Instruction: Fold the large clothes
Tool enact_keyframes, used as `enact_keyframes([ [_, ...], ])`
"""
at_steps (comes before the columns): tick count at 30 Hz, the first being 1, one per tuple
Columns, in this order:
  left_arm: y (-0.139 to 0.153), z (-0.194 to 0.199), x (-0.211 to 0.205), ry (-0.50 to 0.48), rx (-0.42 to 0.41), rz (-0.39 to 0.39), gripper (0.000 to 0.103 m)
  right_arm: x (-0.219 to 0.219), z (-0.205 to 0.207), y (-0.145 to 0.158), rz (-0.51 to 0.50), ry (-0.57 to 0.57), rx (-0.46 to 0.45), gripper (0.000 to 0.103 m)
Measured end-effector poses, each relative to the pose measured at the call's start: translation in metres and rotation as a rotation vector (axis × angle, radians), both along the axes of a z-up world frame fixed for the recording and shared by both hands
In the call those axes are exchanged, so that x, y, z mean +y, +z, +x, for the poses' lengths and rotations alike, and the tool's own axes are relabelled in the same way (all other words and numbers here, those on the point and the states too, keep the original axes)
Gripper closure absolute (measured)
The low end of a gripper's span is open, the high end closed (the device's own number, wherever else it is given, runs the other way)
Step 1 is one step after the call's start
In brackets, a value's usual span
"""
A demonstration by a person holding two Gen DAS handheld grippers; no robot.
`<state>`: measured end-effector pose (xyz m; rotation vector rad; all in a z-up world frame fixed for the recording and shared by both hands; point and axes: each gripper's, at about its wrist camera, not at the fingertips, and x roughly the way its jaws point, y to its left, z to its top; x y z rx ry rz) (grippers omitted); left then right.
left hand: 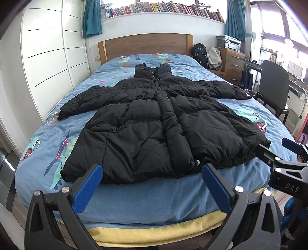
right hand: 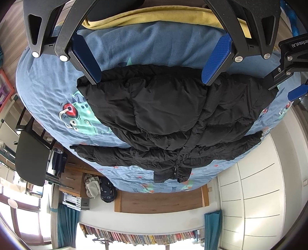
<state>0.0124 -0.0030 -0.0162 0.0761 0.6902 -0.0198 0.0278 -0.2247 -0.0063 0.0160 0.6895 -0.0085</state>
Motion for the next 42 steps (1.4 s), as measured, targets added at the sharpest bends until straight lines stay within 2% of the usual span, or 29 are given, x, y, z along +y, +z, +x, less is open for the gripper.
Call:
enact_keyframes([
  [13,0.001,0.004,0.001,0.0,0.0,0.004,0.0,0.002,0.0,-0.001,-0.016,0.007,0.004,0.001],
  [17,0.004,0.003,-0.001,-0.004,-0.004,0.023,0.0,0.002,0.0,0.003,-0.023,0.012,-0.004,0.001],
  [26,0.015,0.005,-0.001,-0.005,-0.013,0.01,0.0,0.003,-0.001,0.014,-0.016,0.026,-0.017,0.001],
  [39,0.015,0.012,0.009,-0.004,0.052,-0.024,0.0,0.0,0.005,0.03,-0.058,0.015,-0.041,0.001],
  [42,0.015,0.011,0.009,0.008,0.049,-0.009,0.0,0.0,0.005,0.034,-0.062,0.017,-0.05,0.001],
])
